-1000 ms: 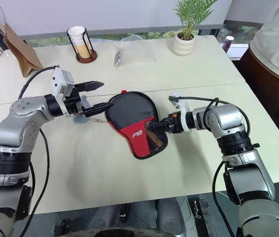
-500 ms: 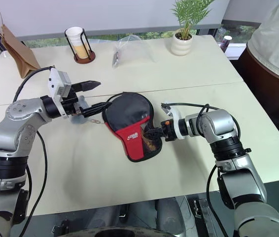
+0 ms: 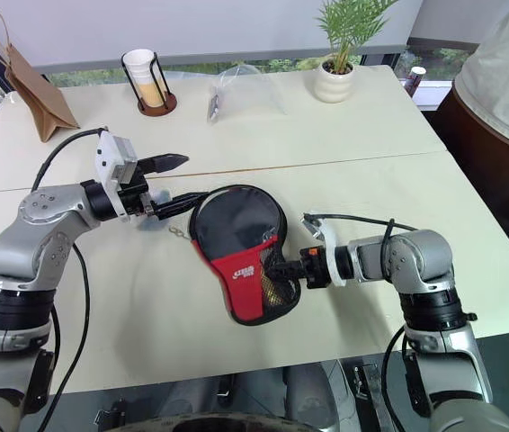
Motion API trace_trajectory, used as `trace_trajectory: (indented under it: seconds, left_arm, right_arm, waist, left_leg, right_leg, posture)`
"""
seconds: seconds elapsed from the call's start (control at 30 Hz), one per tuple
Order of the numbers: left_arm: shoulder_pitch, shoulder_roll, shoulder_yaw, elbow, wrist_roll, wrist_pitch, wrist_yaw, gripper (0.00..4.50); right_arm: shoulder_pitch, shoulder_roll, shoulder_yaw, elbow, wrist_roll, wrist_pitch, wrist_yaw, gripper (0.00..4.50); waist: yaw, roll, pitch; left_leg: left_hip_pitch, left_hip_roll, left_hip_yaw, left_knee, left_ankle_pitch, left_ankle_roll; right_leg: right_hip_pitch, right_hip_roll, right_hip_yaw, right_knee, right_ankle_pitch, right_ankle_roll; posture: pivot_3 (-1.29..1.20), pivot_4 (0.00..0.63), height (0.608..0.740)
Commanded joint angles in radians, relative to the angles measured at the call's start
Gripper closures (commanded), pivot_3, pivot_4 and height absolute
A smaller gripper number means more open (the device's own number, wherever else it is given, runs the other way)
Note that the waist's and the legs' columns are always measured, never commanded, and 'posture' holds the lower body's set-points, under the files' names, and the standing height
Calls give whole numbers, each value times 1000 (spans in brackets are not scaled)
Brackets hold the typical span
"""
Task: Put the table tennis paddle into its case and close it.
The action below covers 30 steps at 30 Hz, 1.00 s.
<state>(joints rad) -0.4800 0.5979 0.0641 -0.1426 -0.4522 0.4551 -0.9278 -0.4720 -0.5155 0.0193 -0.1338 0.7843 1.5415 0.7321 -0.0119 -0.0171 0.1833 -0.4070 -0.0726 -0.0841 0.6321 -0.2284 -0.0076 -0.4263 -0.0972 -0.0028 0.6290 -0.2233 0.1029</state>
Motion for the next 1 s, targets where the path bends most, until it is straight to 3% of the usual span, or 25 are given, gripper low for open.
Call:
trace_trajectory:
  seconds: [0.03,0.3,0.6,0.93,1.0]
  left_arm:
    - [22,11,19,-61,-22,0,7,0]
    - [42,28,33,-91,-37,17,24,0]
    - [62,52,43,-117,-54,31,29,0]
    - [76,74,39,-153,-75,71,32,0]
    - [75,75,37,-155,-79,75,35,0]
  right_arm:
    - [136,29,-8,-56,73,73,-127,4446]
    - [174,72,-112,-25,355,73,-417,4446]
    - [246,113,-138,-34,695,65,-770,4446]
    - [314,-32,72,-91,1135,-245,-1129,4446]
    - [310,-64,100,-104,1174,-291,-1149,3788]
  waist:
    - [1,-2,-3]
    - [0,-3,-5]
    - [-2,-3,-5]
    - [-3,-3,-5]
    - [-3,-3,-5]
  left_leg:
    - [0,0,0,-1,0,0]
    - [1,1,0,-1,0,0]
    - [1,1,0,-1,0,1]
    - [1,2,0,-1,0,1]
    - [1,2,0,-1,0,1]
  right_leg:
    - [0,0,0,0,0,0]
    - [1,0,0,0,0,0]
    - [1,0,0,0,0,0]
    - [2,1,0,-1,-1,0]
    - [2,1,0,-1,-1,-1]
  posture:
    - [0,150,740]
    - [0,150,740]
    - [0,150,740]
    - [0,150,740]
    - [0,150,740]
